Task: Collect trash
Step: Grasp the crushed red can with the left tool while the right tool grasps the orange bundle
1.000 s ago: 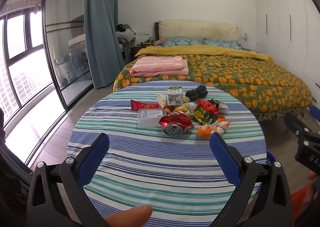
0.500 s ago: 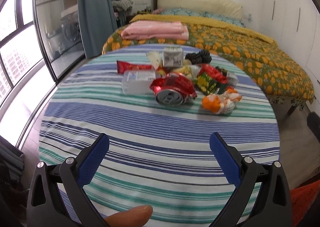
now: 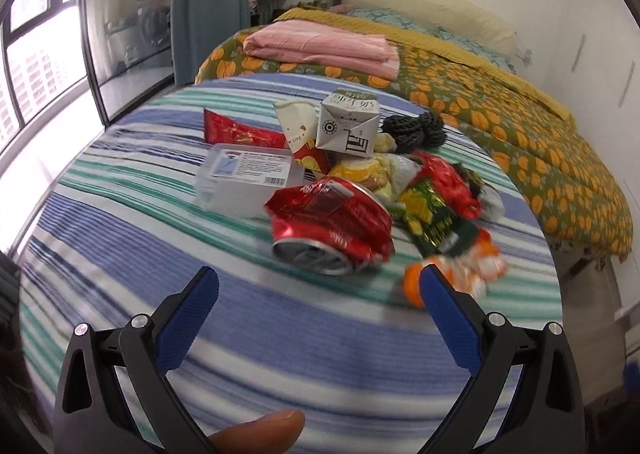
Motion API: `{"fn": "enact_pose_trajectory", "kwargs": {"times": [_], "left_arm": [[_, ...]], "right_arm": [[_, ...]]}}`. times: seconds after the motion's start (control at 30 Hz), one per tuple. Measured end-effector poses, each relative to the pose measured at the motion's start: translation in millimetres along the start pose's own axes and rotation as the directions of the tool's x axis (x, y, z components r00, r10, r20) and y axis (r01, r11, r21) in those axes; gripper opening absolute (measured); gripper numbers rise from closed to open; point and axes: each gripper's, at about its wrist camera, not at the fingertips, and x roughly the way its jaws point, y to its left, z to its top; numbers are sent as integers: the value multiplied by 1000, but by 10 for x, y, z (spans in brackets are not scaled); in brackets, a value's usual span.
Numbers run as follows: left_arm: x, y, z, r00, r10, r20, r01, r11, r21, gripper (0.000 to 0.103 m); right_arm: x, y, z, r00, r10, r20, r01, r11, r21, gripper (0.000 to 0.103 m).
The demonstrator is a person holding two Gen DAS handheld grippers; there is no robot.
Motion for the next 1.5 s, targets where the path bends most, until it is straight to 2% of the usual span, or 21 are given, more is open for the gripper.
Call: {"fn": "enact_pose_trajectory", "kwargs": {"times": [0.2,0.27,0.4,0.5,0.63,0.8,0.97,1.07,1.17,1.3,1.4,1.47,1.5], "left_arm": [[218,205,66,999,33,-25,-33,999,-21,99],[167,383,79,1000,18,-17,-19,1000,-20,99],[74,691,124,997,80,5,-80,996,25,99],[8,946,143,996,86,7,-86,996,36,99],[-125,1081,63,1000,11,12,-12,996,91,99],[-211,1052,-128,997,-81,-20,83,984,158,99],[-343,819,-293,983,-180,-23,180,954,239,99],[-309,691,-267,980,-197,-29,198,951,237,99],[-161,537,-179,972,-226,-57,233,954,188,99],[182,320,-133,986,-141,-93,156,970,186,99],[385,398,-132,986,-79,-146,102,983,156,99],[378,473,-136,988,-60,-142,84,983,166,99],[374,507,-140,987,-54,-152,80,981,177,99]], "right_arm": [[82,-38,-17,1000,0,-18,0,1000,7,98],[99,-43,-13,1000,5,-21,-5,1000,11,98],[105,-6,-12,1000,18,-22,-17,1000,7,98],[103,56,-17,999,26,-23,-26,1000,-7,98],[98,139,-33,999,30,-26,-30,999,-28,98],[122,187,-64,999,26,-38,-27,999,-40,98],[130,201,-75,999,25,-38,-26,999,-46,98],[135,225,-75,999,35,-37,-37,998,-50,98],[157,227,-56,998,53,-41,-55,997,-48,98],[162,171,-34,996,76,-53,-77,997,-22,98],[165,166,-11,994,95,-62,-98,995,-32,98],[237,175,23,985,145,-92,-148,989,-26,98],[342,162,59,972,194,-130,-195,981,0,98]]}}
